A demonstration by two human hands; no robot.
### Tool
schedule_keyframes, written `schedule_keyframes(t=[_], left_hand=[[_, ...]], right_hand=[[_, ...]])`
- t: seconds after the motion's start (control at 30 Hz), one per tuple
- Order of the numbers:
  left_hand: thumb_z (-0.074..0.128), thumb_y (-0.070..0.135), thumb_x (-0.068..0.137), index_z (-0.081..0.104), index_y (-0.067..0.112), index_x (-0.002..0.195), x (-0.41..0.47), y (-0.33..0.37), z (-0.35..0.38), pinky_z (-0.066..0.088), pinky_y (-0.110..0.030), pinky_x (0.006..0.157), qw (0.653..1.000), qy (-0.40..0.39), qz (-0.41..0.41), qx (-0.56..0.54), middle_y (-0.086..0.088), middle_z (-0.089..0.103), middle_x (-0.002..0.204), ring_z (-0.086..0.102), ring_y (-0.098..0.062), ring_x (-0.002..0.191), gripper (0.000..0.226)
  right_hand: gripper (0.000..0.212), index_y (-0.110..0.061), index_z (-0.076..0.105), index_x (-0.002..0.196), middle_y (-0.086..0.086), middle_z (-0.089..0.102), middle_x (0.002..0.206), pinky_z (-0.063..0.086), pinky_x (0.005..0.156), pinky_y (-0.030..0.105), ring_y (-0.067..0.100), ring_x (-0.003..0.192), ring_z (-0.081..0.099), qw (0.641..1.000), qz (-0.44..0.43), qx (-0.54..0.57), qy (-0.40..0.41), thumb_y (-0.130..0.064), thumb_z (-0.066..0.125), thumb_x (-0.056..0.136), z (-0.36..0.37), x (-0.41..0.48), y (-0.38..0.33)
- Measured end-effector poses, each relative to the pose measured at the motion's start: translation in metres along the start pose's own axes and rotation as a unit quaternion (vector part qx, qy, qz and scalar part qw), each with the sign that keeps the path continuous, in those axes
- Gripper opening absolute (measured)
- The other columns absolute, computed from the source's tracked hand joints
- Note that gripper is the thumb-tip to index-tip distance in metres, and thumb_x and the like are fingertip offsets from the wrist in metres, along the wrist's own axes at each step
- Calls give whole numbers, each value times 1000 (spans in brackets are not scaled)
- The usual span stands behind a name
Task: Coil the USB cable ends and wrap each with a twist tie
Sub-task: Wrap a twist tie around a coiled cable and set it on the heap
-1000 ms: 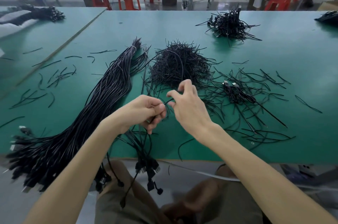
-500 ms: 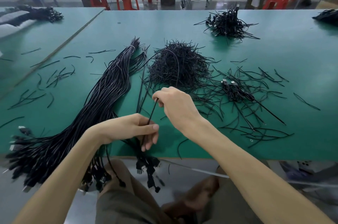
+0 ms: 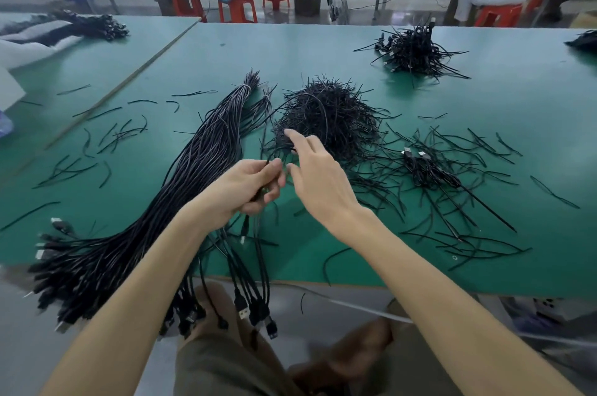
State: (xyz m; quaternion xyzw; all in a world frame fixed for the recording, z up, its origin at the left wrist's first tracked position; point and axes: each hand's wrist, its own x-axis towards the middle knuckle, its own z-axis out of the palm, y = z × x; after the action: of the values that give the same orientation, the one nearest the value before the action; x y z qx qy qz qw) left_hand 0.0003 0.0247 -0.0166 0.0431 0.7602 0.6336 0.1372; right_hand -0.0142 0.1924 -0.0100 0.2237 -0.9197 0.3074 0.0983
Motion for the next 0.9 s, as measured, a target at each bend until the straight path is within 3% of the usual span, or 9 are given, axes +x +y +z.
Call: schedule_keyframes(t=[0.1,0.17,0.27,0.47,0.57,0.7,0.73,0.8,0.9], left_hand=[[44,40,108,62,8,92,5,-6,10,18,-18,37,1000,-9,4,10,-1,45,59,25,-11,40,40],[45,41,107,63,7,97,8,-8,14,19,-19,38,1000,-26,2,4,-1,47,60,27,-12,42,40],[47,42,106,66,9,99,7,-10,12,23,-18,40,999,-38,2,-17,1,49,63,31,-11,44,38],[63,22,98,74,5,118,3,-12,-15,48,-19,54,989,-4,43,-142,-2,62,81,53,-12,58,29],[69,15,90,78,4,111,5,-12,-16,55,-12,62,926,27,5,-377,-1,72,94,67,-3,70,25],[63,17,96,75,4,107,7,-10,-4,53,-12,58,819,26,-13,-574,6,71,84,65,-1,63,21],[62,21,98,75,9,103,8,-10,0,51,-13,56,821,19,-12,-571,8,68,80,62,-1,61,19],[63,31,99,74,19,93,8,-9,8,49,-16,59,865,26,-19,-501,9,61,78,55,-3,64,18],[54,35,103,63,19,83,5,-7,16,58,-29,77,893,38,-18,-447,0,65,93,64,-15,86,27]], right_hand=[[55,-35,40,150,-4,52,118,53,73,42,25,78,60,998,-57,7,-2,-13,50,100,-8,-6,7],[39,-31,54,135,-4,52,109,54,69,43,26,75,60,996,-75,-47,-16,-12,49,101,-10,-10,13],[18,-21,66,112,-6,53,98,53,71,45,26,76,60,997,-30,-58,35,-19,50,105,-16,-10,29],[21,-15,69,102,-6,64,97,52,76,41,10,67,56,997,43,42,58,-23,50,106,-30,-29,52],[17,-19,69,96,-15,59,82,49,68,29,-2,57,51,993,30,108,26,-26,56,103,-27,-46,46],[15,-18,70,97,-20,55,76,42,70,20,-3,69,53,991,10,132,4,-26,59,102,-17,-60,36],[15,-18,70,97,-20,55,77,42,71,22,-1,72,53,991,3,131,-8,-27,59,102,-14,-63,35],[17,-18,71,97,-17,58,78,46,74,28,3,76,54,991,-3,126,-41,-29,59,102,-12,-69,34],[21,-21,71,94,-13,62,83,50,81,40,8,82,56,988,13,104,-111,-35,57,102,-13,-76,36]])
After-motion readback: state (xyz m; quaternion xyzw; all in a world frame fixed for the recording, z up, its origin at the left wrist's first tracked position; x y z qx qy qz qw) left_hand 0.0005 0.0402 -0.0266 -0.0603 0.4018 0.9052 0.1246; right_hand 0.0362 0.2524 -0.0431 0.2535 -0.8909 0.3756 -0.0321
